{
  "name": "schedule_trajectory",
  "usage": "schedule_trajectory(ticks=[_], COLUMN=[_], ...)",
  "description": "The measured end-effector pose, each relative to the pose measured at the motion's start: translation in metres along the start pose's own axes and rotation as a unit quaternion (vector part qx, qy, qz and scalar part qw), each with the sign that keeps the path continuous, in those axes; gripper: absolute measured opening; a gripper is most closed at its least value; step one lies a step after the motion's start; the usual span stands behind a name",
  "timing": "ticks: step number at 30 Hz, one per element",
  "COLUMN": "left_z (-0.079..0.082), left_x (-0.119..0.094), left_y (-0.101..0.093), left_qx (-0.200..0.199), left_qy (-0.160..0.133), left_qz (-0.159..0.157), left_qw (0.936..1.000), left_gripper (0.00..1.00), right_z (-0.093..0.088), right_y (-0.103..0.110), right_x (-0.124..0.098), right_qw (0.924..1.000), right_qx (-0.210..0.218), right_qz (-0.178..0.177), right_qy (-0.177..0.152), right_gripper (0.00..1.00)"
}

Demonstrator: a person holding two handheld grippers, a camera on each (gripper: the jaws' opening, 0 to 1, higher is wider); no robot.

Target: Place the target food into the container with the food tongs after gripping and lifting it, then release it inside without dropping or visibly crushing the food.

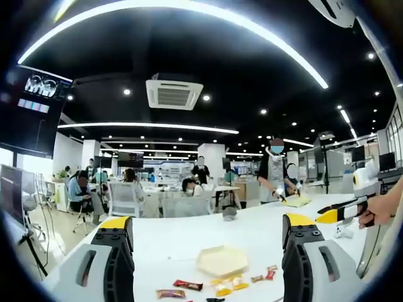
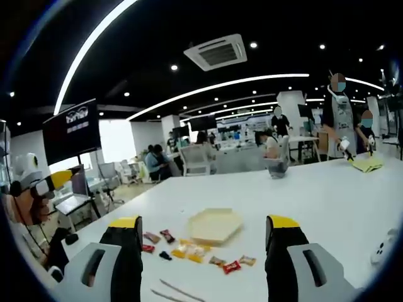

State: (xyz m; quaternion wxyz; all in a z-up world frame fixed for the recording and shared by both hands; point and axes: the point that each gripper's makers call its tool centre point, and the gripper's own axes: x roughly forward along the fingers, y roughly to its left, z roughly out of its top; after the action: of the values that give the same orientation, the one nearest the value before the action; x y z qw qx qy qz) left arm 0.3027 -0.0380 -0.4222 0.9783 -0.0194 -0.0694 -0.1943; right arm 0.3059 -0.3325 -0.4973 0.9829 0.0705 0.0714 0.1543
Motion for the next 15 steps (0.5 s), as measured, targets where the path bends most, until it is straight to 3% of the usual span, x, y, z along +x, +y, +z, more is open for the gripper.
schedule_trajectory(ticks=[10,15], left_z=[-0.003,-0.008], left_x=[-0.004,-0.003], left_y=[0.014,0.010], left_qx=[-0.007,-0.008], left_qy=[0.009,0.016], left_qz=[0.008,-0.001], left_qw=[0.9999,0.9998], left_gripper=[0.99,0.99], right_z=[-0.002,-0.005], right_y=[0.005,0.005], right_x=[0.006,0.005], right_qw=[1.0000,0.9999], right_qx=[0.009,0.010], right_qz=[-0.002,-0.003], right_qy=[0.001,0.004], right_gripper=[0.81,0.81])
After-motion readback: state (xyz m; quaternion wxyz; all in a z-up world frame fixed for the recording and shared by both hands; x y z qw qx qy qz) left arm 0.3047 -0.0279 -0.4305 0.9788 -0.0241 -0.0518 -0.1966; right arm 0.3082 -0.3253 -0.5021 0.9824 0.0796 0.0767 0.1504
